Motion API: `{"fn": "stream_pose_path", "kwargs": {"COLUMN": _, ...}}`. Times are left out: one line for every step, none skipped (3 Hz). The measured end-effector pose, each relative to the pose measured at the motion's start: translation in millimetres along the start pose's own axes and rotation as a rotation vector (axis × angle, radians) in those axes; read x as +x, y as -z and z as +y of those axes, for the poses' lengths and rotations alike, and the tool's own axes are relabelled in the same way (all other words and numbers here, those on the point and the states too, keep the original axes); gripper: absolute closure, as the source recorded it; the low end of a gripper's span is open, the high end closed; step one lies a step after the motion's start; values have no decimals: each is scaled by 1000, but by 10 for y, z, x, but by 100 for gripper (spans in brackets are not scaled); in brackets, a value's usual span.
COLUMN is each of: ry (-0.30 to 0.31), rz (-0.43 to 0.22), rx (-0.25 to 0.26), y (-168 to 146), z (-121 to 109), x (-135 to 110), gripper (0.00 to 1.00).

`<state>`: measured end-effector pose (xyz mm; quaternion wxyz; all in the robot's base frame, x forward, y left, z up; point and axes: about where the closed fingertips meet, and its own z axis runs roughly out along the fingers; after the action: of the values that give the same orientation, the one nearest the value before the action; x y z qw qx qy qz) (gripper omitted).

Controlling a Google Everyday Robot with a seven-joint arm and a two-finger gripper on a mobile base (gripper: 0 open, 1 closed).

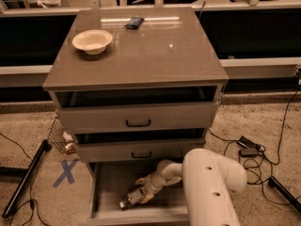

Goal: Pick blue plastic bottle from bottom drawer and place on counter

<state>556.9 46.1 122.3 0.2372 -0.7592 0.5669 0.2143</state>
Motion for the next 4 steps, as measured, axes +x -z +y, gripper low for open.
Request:
{"fn": "stream_pose_path", "kwargs": {"ry": -6, "rz": -6, "rx": -10, "y": -28, "z": 31, "x": 45, "gripper": 58}}
{"fn": "stream_pose_path", "kwargs": {"ry": -6, "rz": -6, "rx": -10, "y": -5, "z": 29, "x": 29, "gripper": 79}}
{"fn": "stream_pose_path", "kwargs": {"ry": -28, "rz": -99, "rx": 30, "y": 193, "z": 42, "x": -93, "gripper": 100}}
{"fn": "stream_pose_path", "kwargs": {"ry": -52, "rz": -356, "rx": 113, "y": 689, "z": 119, "x": -577, "gripper": 100}}
